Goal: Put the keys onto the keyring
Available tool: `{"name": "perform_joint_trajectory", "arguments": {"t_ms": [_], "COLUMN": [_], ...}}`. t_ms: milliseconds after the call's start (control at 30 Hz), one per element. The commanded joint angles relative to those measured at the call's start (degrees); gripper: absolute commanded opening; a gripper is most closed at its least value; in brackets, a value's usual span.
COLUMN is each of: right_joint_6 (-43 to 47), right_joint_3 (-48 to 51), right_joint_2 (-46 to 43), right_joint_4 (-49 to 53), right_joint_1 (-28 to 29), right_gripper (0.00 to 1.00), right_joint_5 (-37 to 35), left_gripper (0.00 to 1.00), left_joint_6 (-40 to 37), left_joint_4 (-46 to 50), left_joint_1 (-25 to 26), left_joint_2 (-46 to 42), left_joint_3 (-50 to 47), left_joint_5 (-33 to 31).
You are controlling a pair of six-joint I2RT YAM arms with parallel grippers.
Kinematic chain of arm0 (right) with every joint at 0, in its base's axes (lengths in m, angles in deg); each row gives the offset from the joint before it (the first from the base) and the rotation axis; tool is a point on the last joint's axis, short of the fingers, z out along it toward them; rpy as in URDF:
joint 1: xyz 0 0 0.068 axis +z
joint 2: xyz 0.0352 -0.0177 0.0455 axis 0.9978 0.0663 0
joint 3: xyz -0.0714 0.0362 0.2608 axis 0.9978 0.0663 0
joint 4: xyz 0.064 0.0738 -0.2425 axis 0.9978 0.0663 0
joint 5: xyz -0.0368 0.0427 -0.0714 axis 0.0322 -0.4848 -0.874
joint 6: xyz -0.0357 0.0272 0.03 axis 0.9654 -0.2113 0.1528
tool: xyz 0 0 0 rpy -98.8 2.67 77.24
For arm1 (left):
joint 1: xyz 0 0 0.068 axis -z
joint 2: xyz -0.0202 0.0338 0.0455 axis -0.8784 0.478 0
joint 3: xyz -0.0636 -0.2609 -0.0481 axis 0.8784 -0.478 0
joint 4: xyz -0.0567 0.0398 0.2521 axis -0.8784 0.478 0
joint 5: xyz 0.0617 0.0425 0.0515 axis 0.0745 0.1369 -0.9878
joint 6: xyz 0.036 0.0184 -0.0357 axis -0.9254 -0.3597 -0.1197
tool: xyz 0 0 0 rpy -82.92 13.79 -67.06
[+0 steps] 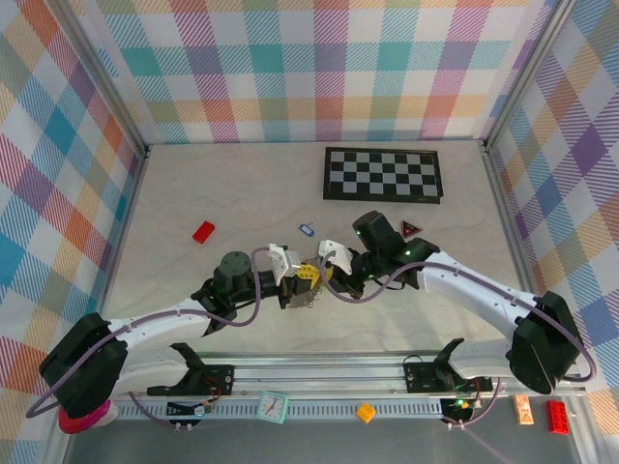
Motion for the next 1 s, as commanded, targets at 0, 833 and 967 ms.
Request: {"name": "perform_joint_trajectory", "arguments": {"t_ms": [0,833,967], "right_joint_6": [2.2,-9.7,-11.6], "right_joint_3": [-1.6,10.7,10.8], "right_joint_2": [0.1,-15.4,-14.2], "right_joint_4": [2.4,-13.8,-17.1], "right_joint_1": [0.9,-9.0,-9.0], "right_gripper": [0.00,0.28,0.30], "right_joint_5": [0.7,10.6,13.9], "left_gripper": [0.00,0.00,0.00], "left_joint_6": [-1.7,-2.3,-1.4], "left_joint_4": [-5.0,-7.0,-8.6], "left_joint_1": [0.3,0.4,0.5], "left_joint_2": [-0.8,0.6,1.5], "left_joint_3": [1.0,-0.5,-0.7], "left_joint_5": [0.8,1.4,2.2]}}
